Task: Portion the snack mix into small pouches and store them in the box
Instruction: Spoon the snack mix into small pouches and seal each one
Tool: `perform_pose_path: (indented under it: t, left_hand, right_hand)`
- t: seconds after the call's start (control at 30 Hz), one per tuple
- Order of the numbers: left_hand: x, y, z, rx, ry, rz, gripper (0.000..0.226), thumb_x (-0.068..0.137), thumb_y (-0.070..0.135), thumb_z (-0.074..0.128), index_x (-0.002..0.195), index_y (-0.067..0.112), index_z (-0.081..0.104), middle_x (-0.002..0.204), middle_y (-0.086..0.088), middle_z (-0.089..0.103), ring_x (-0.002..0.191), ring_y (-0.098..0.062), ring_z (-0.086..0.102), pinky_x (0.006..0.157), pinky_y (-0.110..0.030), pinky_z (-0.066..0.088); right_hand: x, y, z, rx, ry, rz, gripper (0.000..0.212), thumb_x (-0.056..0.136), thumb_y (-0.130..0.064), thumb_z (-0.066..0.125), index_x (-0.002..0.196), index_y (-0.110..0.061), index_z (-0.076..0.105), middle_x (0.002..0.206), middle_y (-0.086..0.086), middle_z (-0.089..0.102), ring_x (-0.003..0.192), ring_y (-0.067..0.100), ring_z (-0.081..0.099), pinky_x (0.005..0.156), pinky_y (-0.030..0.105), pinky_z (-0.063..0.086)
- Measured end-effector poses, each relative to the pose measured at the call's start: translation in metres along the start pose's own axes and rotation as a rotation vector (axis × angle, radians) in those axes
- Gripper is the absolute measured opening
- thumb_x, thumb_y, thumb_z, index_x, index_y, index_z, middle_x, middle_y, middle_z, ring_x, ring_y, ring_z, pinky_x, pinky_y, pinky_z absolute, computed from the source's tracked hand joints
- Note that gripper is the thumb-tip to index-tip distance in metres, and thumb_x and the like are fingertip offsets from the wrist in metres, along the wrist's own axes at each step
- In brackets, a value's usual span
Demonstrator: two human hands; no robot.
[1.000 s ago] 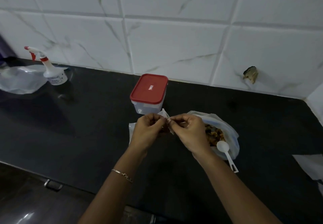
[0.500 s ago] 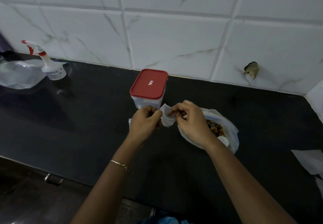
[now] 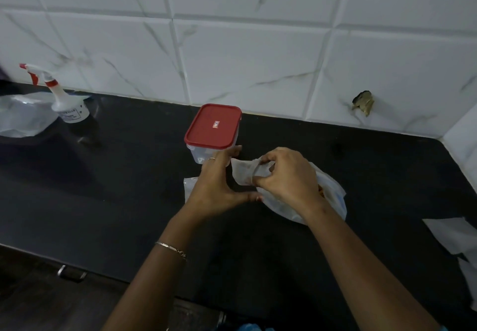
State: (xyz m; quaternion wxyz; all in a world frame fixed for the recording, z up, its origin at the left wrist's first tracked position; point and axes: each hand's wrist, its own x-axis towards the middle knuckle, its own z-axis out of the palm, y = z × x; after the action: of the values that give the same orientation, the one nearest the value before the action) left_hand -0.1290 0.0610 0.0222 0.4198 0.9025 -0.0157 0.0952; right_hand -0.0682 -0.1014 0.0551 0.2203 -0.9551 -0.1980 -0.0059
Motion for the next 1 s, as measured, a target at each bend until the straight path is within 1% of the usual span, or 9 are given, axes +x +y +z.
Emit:
perform_pose_path:
  t: [0.07, 0.13, 0.33, 0.43, 0.5, 0.67, 0.77, 0.83, 1.0]
  left_hand:
    - [0.005, -0.006, 0.005, 0.133, -0.066, 0.028, 0.109, 0.055, 0.055, 0.085, 0.146, 0.03, 0.029, 0.147, 0.008, 0.04, 0.137, -0.013, 0.035, 0.111, -0.045, 0.035]
    - [0.01, -0.007, 0.012, 0.196, -0.087, 0.052, 0.105, 0.061, 0.054, 0.081, 0.148, 0.029, 0.026, 0.149, 0.007, 0.04, 0.139, -0.013, 0.034, 0.111, -0.051, 0.033]
    - [0.016, 0.001, 0.033, 0.129, -0.07, 0.082, 0.058, 0.082, 0.033, 0.07, 0.135, 0.021, 0.05, 0.128, 0.002, 0.06, 0.119, -0.012, 0.054, 0.102, -0.038, 0.045]
    - [0.013, 0.003, 0.045, 0.012, -0.073, 0.054, 0.046, 0.081, 0.037, 0.07, 0.123, 0.026, 0.058, 0.112, 0.011, 0.064, 0.104, -0.002, 0.059, 0.091, -0.033, 0.052]
    - [0.011, 0.001, 0.055, -0.04, -0.088, 0.027, 0.046, 0.079, 0.039, 0.072, 0.121, 0.027, 0.059, 0.111, 0.013, 0.063, 0.102, -0.001, 0.06, 0.09, -0.03, 0.053]
    - [0.007, 0.007, 0.075, -0.135, -0.119, 0.007, 0.047, 0.077, 0.042, 0.071, 0.12, 0.033, 0.055, 0.114, 0.012, 0.064, 0.102, 0.0, 0.061, 0.085, -0.023, 0.053]
    - [0.002, 0.01, 0.086, -0.199, -0.125, -0.046, 0.04, 0.08, 0.035, 0.073, 0.114, 0.034, 0.053, 0.111, 0.011, 0.062, 0.085, 0.012, 0.06, 0.067, -0.011, 0.052]
    - [-0.001, 0.007, 0.092, -0.239, -0.132, -0.091, 0.041, 0.08, 0.038, 0.074, 0.114, 0.037, 0.051, 0.114, 0.01, 0.061, 0.084, 0.013, 0.06, 0.064, -0.009, 0.051]
    - [-0.004, -0.006, 0.096, -0.245, -0.113, -0.166, 0.064, 0.073, 0.057, 0.07, 0.127, 0.037, 0.043, 0.128, 0.008, 0.055, 0.117, -0.009, 0.053, 0.094, -0.034, 0.049]
  right_hand:
    - [0.0, 0.002, 0.001, -0.041, -0.022, -0.002, 0.049, 0.077, -0.05, 0.074, 0.118, -0.025, 0.064, 0.113, -0.005, 0.06, 0.088, 0.003, 0.042, 0.076, 0.02, 0.033]
    - [-0.004, 0.004, 0.004, -0.034, 0.01, -0.018, 0.048, 0.073, -0.053, 0.075, 0.113, -0.027, 0.066, 0.107, -0.008, 0.058, 0.087, 0.002, 0.042, 0.076, 0.02, 0.034]
    - [-0.014, 0.019, 0.007, 0.164, 0.023, 0.001, 0.027, 0.077, -0.047, 0.072, 0.095, -0.027, 0.068, 0.097, -0.013, 0.058, 0.087, 0.005, 0.056, 0.077, 0.028, 0.049]
    - [-0.02, 0.038, 0.006, 0.526, -0.014, 0.103, 0.01, 0.087, -0.033, 0.067, 0.094, -0.025, 0.07, 0.09, -0.008, 0.069, 0.082, 0.006, 0.067, 0.077, 0.031, 0.057]
    - [-0.029, 0.057, 0.003, 0.663, 0.046, 0.219, 0.006, 0.091, -0.024, 0.065, 0.093, -0.022, 0.07, 0.085, -0.006, 0.07, 0.078, 0.007, 0.069, 0.072, 0.027, 0.055]
    - [-0.066, 0.115, 0.004, 0.597, 0.28, 0.455, 0.002, 0.088, -0.025, 0.068, 0.09, -0.024, 0.068, 0.084, -0.01, 0.067, 0.082, 0.008, 0.065, 0.073, 0.029, 0.055]
    - [-0.094, 0.14, 0.014, 0.491, 0.265, 0.561, 0.011, 0.086, -0.025, 0.071, 0.093, -0.022, 0.064, 0.089, -0.01, 0.064, 0.084, 0.007, 0.062, 0.07, 0.024, 0.051]
    - [-0.11, 0.151, 0.025, 0.407, 0.196, 0.599, 0.019, 0.083, -0.031, 0.074, 0.094, -0.023, 0.061, 0.09, -0.01, 0.063, 0.083, 0.005, 0.06, 0.069, 0.024, 0.049]
    - [-0.128, 0.156, 0.048, 0.206, 0.07, 0.564, 0.021, 0.086, -0.042, 0.068, 0.098, -0.027, 0.06, 0.095, -0.01, 0.055, 0.085, 0.006, 0.055, 0.07, 0.026, 0.049]
